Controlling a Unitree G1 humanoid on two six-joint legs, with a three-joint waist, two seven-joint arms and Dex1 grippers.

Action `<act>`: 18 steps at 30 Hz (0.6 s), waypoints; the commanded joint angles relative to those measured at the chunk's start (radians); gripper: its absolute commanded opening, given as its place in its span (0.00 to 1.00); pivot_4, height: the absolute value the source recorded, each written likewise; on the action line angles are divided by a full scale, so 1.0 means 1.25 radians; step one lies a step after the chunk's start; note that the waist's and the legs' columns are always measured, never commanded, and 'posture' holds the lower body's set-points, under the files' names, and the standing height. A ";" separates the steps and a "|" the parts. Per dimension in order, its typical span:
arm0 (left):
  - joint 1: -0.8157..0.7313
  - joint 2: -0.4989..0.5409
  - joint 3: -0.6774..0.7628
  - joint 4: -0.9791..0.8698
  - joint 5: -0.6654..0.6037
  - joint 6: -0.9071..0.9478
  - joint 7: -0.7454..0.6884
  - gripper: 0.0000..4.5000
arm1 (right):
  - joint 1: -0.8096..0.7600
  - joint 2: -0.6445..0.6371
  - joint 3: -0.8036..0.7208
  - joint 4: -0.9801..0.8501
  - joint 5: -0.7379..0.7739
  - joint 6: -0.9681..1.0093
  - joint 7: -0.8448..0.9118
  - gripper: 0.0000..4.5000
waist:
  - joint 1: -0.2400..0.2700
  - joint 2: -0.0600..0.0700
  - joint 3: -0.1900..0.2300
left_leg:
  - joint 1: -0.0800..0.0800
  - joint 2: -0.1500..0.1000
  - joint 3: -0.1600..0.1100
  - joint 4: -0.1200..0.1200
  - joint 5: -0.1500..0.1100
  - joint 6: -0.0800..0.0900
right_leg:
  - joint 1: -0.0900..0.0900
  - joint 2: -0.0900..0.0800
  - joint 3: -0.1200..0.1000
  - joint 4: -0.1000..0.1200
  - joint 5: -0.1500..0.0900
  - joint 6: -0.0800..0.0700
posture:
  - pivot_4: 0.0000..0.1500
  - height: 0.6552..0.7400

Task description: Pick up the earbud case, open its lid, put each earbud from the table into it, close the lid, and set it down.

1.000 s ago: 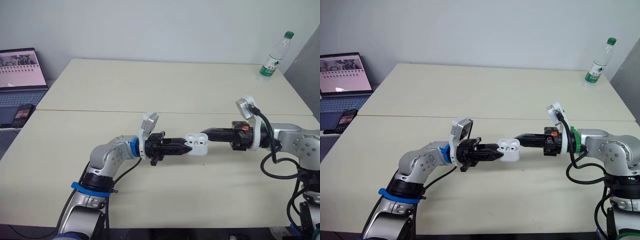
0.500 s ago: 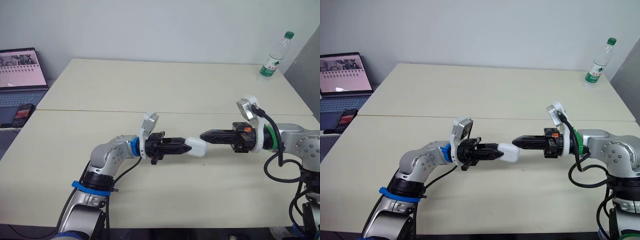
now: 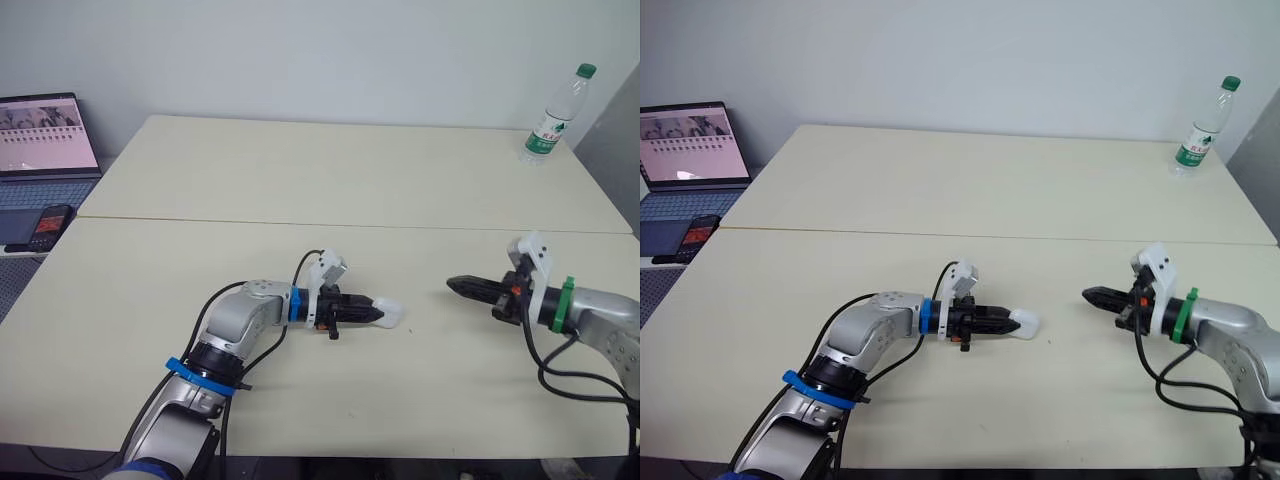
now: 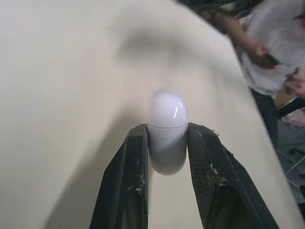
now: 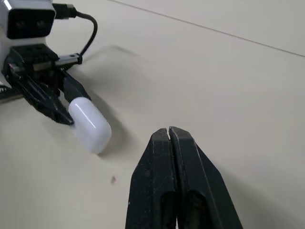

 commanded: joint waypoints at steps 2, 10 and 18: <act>-0.050 -0.032 0.001 0.053 0.026 0.051 0.059 0.19 | 0.078 0.002 -0.046 -0.096 -0.040 -0.095 -0.009 0.01 | 0.000 0.000 0.000 | 0.000 0.000 -0.001 0.000 0.000 0.000 | 0.001 0.000 0.000 0.000 -0.001 0.002 | 1.00 0.95; -0.080 -0.042 0.023 0.097 0.017 0.078 0.055 0.39 | 0.158 0.042 -0.069 -0.137 -0.050 -0.175 -0.007 0.00 | -0.003 0.000 0.000 | 0.005 0.000 0.002 0.001 0.000 0.000 | 0.004 0.001 0.000 0.001 -0.001 0.003 | 1.00 0.95; -0.033 0.024 0.068 0.009 0.003 0.039 0.041 0.96 | 0.215 0.053 -0.064 -0.084 -0.098 -0.294 0.038 0.04 | -0.003 0.000 0.000 | 0.005 0.001 0.004 0.000 0.000 0.000 | 0.003 0.001 0.002 0.001 -0.001 0.003 | 1.00 0.95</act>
